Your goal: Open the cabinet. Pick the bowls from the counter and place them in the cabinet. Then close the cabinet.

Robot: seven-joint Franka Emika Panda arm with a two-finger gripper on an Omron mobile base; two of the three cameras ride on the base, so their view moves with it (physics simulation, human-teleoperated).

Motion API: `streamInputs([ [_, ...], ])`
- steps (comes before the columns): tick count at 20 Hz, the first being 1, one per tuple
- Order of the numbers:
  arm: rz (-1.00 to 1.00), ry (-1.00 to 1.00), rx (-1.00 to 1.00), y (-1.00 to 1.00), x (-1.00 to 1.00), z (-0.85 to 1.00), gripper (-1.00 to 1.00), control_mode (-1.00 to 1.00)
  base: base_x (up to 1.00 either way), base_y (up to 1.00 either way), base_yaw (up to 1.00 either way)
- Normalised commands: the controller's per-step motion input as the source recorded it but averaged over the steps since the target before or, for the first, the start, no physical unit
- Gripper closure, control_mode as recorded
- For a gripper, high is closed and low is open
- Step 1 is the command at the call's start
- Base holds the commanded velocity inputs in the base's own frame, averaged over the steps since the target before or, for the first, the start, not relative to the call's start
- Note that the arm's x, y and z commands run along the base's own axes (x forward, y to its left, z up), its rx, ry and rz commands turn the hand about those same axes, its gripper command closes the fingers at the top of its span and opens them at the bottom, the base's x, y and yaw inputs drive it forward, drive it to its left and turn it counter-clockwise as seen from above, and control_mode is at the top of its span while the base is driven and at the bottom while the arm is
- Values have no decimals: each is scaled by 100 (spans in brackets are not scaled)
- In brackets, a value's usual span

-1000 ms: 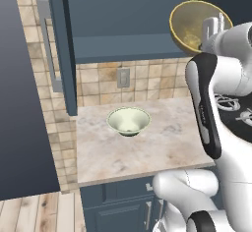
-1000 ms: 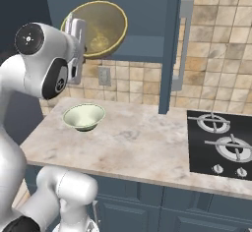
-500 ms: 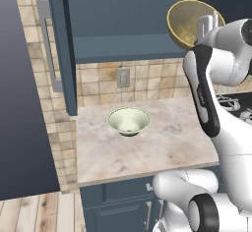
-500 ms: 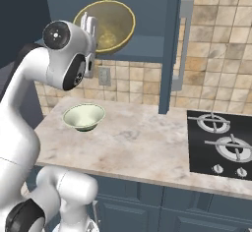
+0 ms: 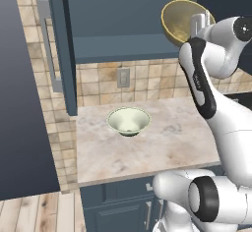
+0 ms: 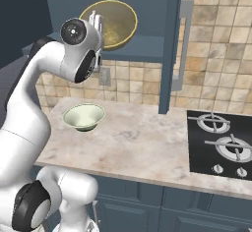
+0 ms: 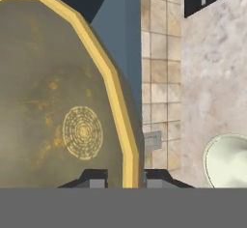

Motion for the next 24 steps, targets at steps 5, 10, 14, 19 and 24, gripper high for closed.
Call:
streamInputs([
  [5, 0, 1, 0, -10, 31, 0, 100, -100, 0, 0, 0],
  [10, 0, 3, 0, -24, 10, -9, 100, -100, 0, 0, 0],
  [14, 0, 12, 0, -31, 10, -15, 100, -100, 0, 0, 0],
  [19, 0, 2, 0, -19, 16, -16, 100, -100, 0, 0, 0],
  [24, 0, 0, -1, -4, 27, -9, 100, -100, 0, 0, 0],
])
